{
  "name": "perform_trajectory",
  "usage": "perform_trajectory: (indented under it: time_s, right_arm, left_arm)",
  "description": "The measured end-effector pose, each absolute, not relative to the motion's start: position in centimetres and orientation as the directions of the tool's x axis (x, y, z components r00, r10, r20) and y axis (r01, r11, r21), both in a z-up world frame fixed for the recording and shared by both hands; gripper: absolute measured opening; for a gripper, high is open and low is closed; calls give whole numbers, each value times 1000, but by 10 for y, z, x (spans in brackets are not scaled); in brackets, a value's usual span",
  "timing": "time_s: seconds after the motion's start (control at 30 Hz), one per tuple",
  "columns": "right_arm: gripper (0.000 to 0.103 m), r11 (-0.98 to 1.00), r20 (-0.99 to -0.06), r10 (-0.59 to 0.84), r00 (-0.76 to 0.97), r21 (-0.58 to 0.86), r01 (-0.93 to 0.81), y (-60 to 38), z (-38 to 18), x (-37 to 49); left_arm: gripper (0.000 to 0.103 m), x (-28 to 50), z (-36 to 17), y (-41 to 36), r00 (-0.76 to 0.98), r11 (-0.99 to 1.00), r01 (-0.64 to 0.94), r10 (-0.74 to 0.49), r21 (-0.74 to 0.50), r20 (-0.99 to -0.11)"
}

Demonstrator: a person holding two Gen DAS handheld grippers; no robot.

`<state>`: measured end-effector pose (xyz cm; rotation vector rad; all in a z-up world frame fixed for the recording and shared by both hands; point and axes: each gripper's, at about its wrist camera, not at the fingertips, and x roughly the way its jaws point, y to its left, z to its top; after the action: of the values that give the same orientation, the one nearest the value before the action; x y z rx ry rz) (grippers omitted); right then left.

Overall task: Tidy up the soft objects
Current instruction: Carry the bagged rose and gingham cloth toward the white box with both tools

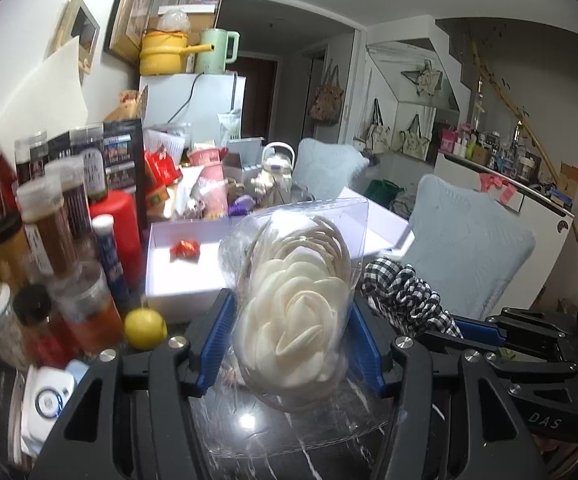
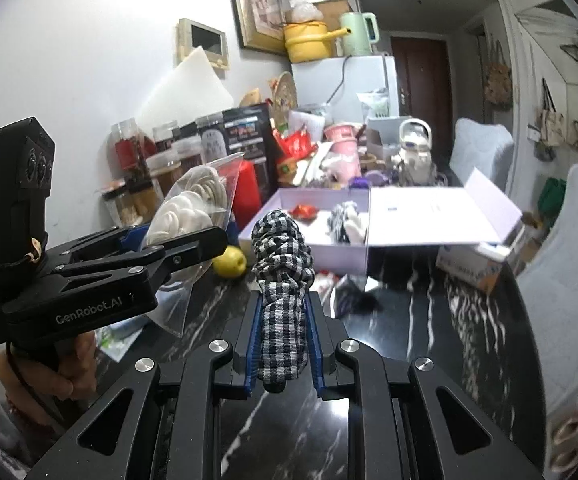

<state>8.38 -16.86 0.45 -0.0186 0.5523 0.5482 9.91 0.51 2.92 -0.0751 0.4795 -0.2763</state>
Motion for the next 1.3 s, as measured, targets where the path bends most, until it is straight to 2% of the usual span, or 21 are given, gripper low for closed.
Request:
perform_trajectory:
  time_s: [0.63,1.3]
  right_arm:
    - [20,817,-436,548,714,94,-570,-144,61,196]
    - [20,808,-459,576,676,196,-555,-128,52,352]
  left_arm:
    - [56,198,89,33,897,963,235,-267,-130,-351]
    - [56,319,69,45,924,987,110,-146,-120,-353]
